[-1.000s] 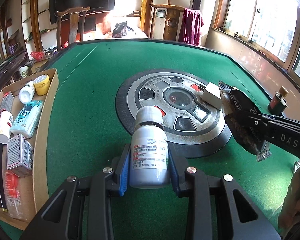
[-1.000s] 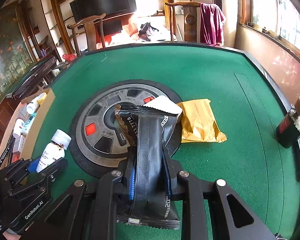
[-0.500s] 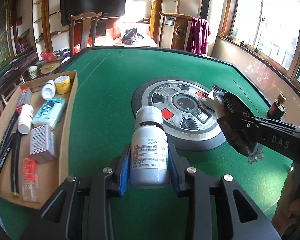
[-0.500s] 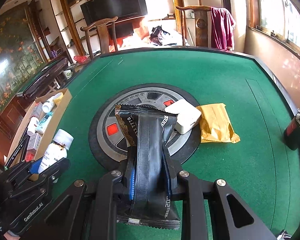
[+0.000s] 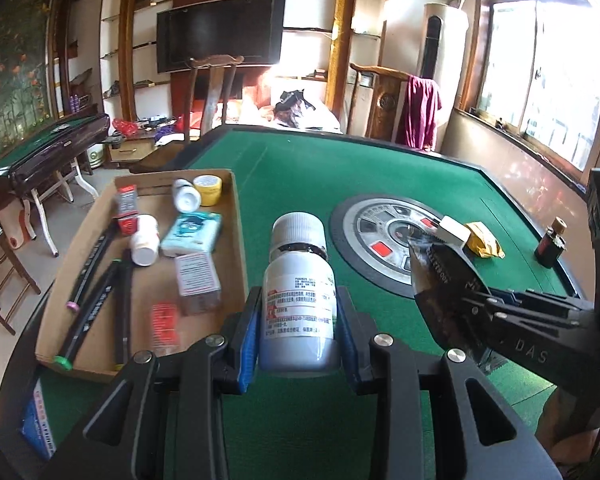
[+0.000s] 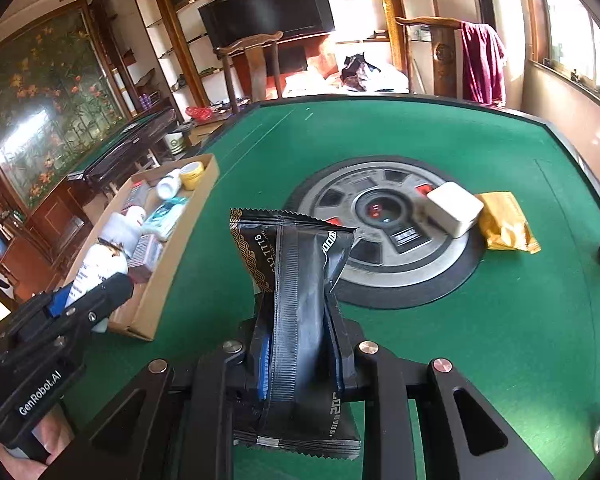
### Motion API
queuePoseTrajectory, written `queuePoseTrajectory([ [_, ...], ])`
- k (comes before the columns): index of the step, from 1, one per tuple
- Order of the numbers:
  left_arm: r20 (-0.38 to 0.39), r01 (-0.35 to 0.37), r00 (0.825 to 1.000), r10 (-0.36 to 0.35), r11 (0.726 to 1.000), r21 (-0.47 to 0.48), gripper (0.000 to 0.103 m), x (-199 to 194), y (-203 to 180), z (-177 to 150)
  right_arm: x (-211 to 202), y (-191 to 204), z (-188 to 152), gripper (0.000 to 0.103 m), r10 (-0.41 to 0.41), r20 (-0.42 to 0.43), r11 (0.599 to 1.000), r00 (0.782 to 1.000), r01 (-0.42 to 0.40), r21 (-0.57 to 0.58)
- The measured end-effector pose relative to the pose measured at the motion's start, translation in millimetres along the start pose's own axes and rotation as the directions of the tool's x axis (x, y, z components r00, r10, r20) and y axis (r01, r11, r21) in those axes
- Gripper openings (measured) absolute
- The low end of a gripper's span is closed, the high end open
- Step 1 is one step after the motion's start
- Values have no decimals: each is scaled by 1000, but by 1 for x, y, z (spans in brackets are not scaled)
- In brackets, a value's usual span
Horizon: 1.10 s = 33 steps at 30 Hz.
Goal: Organize objects
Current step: 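Carry the snack bag and white bottle over the cardboard tray with both grippers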
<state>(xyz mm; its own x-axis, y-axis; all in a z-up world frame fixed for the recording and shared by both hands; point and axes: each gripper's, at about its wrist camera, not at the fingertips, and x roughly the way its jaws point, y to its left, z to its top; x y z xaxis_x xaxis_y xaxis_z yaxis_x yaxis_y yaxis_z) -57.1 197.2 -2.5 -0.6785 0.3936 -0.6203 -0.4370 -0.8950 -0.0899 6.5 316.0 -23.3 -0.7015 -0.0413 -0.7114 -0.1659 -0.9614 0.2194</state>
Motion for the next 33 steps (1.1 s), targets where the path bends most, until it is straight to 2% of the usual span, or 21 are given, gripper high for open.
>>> queuePoseTrajectory([
  [8,23,-25,999,27,995,-102,33,-12,61,0,4,49,7,24,36,-13,997,999,-37,-63],
  [12,19,-48,999,51,987,-156,33,-9,93,1,9,77,17,24,50,-22,993,999,-52,-110],
  [18,-15,-59,998,57,978,-200,33,10,123,1,26,122,43,24,63,-43,980,997,-70,-188],
  [33,-90,-47,996,30,978,-205,33,45,134,-6,129,193,105,24,95,-174,962,980,-135,-238],
])
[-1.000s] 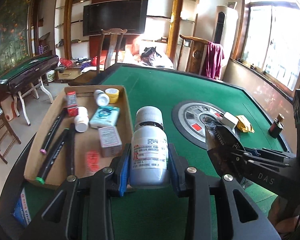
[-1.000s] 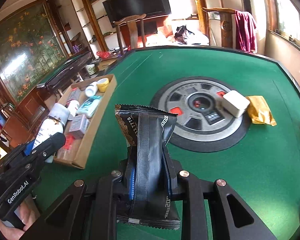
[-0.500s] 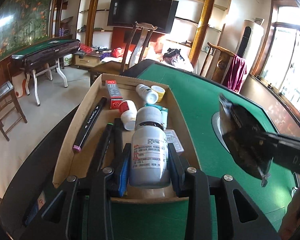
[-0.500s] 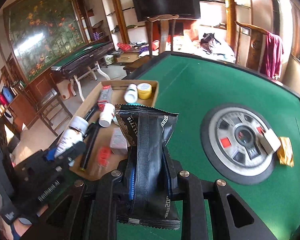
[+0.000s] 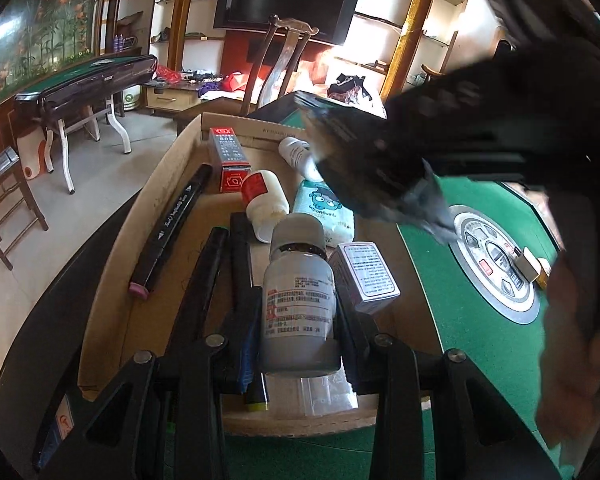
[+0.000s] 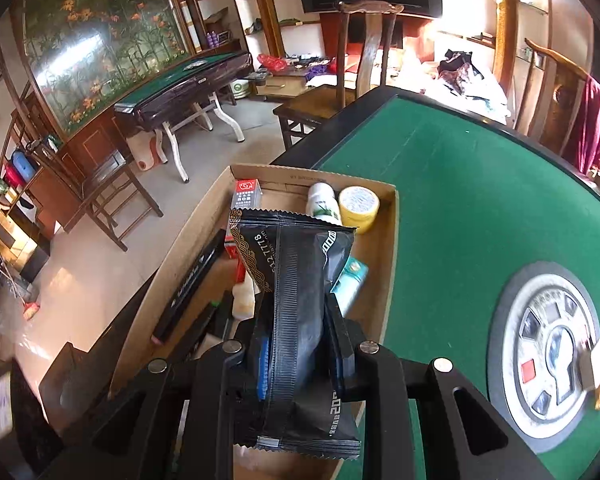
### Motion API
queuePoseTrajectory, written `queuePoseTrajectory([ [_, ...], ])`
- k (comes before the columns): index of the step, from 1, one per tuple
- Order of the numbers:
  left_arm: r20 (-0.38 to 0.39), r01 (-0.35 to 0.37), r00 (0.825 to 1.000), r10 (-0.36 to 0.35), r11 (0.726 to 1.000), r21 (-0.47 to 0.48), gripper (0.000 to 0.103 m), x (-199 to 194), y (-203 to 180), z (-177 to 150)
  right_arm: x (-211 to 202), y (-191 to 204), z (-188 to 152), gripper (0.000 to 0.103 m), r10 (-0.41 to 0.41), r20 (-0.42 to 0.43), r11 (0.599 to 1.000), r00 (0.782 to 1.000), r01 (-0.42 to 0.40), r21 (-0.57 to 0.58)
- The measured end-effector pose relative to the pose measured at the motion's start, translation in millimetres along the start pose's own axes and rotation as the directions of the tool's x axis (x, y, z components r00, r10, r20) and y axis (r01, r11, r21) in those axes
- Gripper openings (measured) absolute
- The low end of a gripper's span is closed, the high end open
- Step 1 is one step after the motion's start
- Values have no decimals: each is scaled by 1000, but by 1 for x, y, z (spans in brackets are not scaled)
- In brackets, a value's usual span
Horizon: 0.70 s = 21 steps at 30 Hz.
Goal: Organize objects
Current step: 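Carry the snack bag and white bottle over the cardboard tray with both grippers, then lower the bag and bottle into the tray and open both grippers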
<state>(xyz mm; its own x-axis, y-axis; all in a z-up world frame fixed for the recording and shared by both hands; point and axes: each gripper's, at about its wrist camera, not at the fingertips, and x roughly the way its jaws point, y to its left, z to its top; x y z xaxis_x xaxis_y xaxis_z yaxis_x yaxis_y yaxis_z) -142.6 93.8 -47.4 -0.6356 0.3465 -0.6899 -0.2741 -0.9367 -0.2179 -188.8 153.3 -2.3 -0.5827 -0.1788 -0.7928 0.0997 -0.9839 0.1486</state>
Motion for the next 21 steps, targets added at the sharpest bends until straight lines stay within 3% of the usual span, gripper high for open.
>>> queuePoseTrajectory([
  [12,30,-22,999,22,1000,21,33,0,-6,-6,62,13,30,24,-31,-43,997,999,28,-70],
  [21,33,-27,999,27,1000,13,33,2,-7,-7,82,7,37,24,-56,-54,997,997,53,-63],
])
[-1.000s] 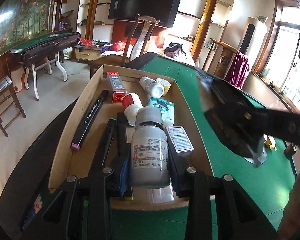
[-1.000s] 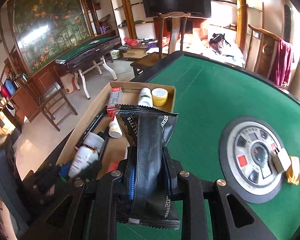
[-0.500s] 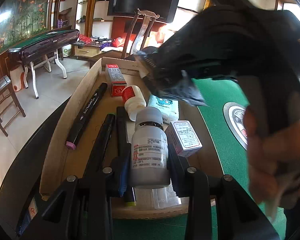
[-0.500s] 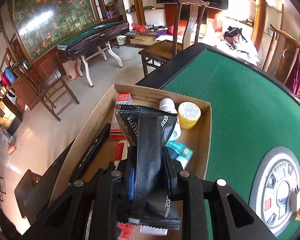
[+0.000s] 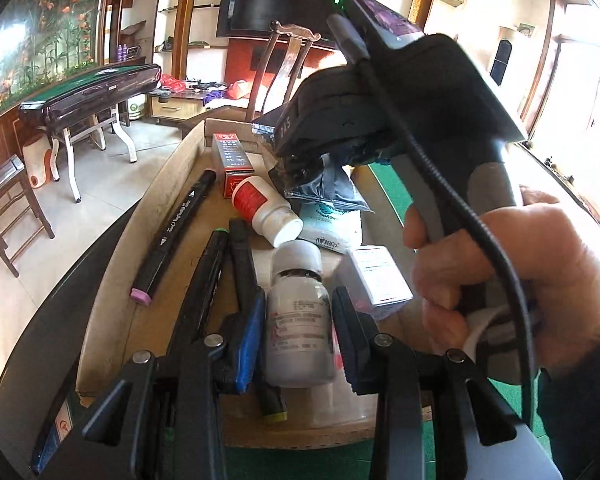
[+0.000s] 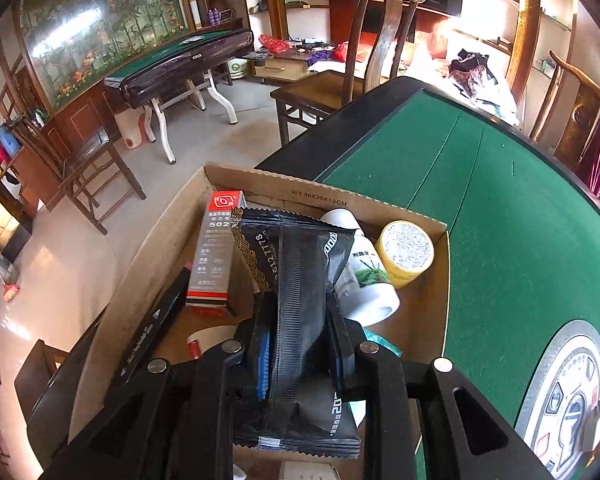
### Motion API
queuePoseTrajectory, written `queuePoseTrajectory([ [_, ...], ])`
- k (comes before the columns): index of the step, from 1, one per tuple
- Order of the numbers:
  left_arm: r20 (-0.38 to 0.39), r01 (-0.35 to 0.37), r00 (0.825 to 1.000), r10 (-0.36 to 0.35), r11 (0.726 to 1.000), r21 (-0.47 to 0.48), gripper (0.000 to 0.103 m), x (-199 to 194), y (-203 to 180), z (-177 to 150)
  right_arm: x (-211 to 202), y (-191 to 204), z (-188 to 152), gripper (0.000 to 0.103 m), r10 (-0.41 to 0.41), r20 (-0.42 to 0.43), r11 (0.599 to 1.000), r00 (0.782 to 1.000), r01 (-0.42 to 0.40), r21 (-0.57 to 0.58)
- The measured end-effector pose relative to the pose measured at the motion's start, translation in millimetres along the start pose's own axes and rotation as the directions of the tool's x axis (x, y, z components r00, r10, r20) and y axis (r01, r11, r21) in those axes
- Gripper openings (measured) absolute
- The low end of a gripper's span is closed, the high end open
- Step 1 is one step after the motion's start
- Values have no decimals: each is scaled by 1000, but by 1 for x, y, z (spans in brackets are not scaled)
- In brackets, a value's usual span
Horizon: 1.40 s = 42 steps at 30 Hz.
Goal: Organize objects
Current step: 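Lower the bag and bottle into the tray and open both grippers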
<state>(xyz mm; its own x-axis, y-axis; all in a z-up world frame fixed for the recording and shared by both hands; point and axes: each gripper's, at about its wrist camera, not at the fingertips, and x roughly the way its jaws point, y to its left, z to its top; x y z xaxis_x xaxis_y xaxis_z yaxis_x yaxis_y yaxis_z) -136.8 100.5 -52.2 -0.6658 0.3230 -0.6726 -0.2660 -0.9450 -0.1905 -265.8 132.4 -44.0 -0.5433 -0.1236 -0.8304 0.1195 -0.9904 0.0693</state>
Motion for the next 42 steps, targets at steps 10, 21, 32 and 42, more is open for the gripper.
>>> queuePoseTrajectory([
  [10,3,-16,1000,16,1000,-3,33,1,-3,-1,7,-2,0,25,4,-8,1000,1000,-4,5],
  [21,50,-46,998,46,999,9,34,-5,0,3,-2,-6,-8,27,49,-7,999,999,-49,20],
  [32,91,-76,993,75,997,9,45,-11,1,3,-25,-9,-15,43,68,34,997,997,-68,22],
  [42,135,-106,986,102,994,26,50,-16,-4,3,-55,-25,-34,49,108,81,992,991,-113,59],
])
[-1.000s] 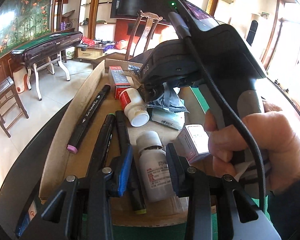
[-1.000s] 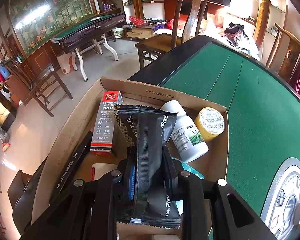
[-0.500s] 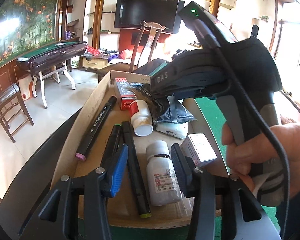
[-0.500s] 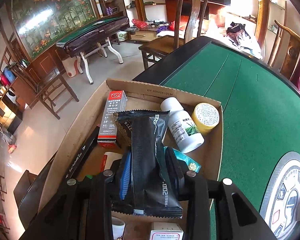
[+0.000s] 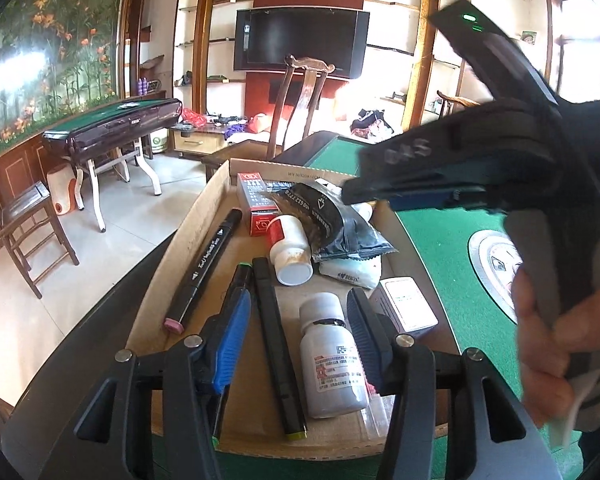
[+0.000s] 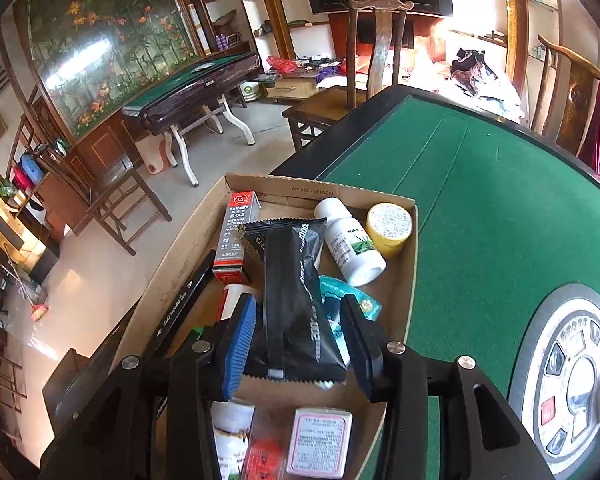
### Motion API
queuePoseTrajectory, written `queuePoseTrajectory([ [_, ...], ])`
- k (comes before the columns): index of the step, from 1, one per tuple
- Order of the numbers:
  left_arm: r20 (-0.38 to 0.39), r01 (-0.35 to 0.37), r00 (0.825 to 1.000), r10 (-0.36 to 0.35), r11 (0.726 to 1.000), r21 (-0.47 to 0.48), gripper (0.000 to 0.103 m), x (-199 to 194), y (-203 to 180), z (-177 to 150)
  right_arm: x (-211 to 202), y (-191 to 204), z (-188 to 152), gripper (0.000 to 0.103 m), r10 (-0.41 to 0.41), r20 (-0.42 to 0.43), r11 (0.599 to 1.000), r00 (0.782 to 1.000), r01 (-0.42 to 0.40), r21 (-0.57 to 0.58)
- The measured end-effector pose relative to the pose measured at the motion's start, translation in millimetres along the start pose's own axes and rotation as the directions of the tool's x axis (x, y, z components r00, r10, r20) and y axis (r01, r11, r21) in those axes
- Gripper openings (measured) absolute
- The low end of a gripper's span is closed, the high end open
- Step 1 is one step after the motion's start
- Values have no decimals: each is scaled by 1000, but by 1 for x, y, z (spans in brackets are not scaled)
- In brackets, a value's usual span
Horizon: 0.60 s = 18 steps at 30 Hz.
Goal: Organize objects
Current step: 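Lower the bag and bottle into the tray and open both grippers, then grasp the yellow packet on the table with the right gripper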
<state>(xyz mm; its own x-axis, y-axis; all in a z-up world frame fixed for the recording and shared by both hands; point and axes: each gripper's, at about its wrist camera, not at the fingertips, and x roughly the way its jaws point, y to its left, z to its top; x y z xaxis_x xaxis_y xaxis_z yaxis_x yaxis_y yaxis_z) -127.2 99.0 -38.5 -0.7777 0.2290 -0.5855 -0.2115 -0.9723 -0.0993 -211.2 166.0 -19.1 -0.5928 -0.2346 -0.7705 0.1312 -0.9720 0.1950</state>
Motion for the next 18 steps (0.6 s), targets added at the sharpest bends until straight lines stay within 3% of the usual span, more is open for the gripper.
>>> queuePoseTrajectory([
  [7,60,-10,998,10,1000,-9,69,-10,3,1,-25,-15,-26,56,31,29,997,999,-33,66],
  [13,86,-13,996,12,1000,5,70,-13,1,3,-60,-41,-66,57,52,79,993,995,-60,100],
  [18,142,-21,990,18,1000,20,70,-22,-2,3,-99,-92,-99,59,-4,121,984,993,-18,178],
])
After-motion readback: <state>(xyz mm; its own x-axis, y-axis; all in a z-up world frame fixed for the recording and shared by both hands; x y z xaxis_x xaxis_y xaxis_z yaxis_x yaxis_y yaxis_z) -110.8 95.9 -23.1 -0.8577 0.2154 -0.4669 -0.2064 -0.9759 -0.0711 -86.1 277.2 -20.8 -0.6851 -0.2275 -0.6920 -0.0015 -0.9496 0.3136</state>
